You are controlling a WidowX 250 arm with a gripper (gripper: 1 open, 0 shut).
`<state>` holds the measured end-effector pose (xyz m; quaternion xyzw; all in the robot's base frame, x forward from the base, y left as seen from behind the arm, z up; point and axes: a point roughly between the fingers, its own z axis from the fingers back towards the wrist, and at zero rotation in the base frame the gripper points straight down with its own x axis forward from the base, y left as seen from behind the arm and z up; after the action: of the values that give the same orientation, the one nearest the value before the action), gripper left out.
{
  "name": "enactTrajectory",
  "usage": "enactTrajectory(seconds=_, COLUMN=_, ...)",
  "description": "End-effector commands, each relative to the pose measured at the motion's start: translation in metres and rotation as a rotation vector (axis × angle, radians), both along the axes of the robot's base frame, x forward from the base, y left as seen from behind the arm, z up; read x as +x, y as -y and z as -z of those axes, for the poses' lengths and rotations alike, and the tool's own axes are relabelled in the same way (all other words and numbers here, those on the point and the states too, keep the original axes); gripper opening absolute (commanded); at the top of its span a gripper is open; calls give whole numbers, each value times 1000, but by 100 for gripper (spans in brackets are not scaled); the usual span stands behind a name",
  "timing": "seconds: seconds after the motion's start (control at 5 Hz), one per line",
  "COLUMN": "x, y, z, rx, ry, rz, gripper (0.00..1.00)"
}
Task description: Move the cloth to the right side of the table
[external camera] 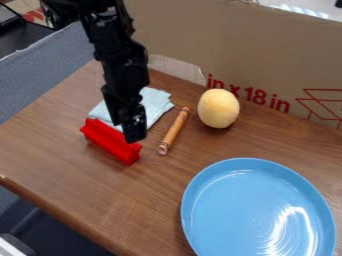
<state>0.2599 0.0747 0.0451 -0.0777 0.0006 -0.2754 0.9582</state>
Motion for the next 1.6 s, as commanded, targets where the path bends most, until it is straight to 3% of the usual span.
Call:
enactTrajectory(seconds=0.0, x=15, y=-4, z=-6, rx=17, ry=39, rz=-9, gripper=0)
enactTrajectory(seconds=0.2, x=25, y=-7, z=-19, rx=23, ry=37, rz=-3, gripper=0)
enactTrajectory(seconds=0.4, x=33, y=0, z=-37, rx=-3, ry=12, rz=-61, gripper=0)
enactTrajectory(seconds=0.6, x=26, y=-11, z=-59, rx=-39, ry=21, rz=-83, gripper=0)
enactTrajectory(seconds=0.8, x=17, y=-18, z=-52, rx=-55, ry=4, rz=-70, gripper=0)
enactTrajectory(seconds=1.2, x=43, y=-25, z=-43, rx=-53, ry=-17, rz=17, gripper=0)
enactTrajectory(seconds=1.4, x=61, y=-21, z=-48, rx=-39, ry=-28, rz=43, gripper=0)
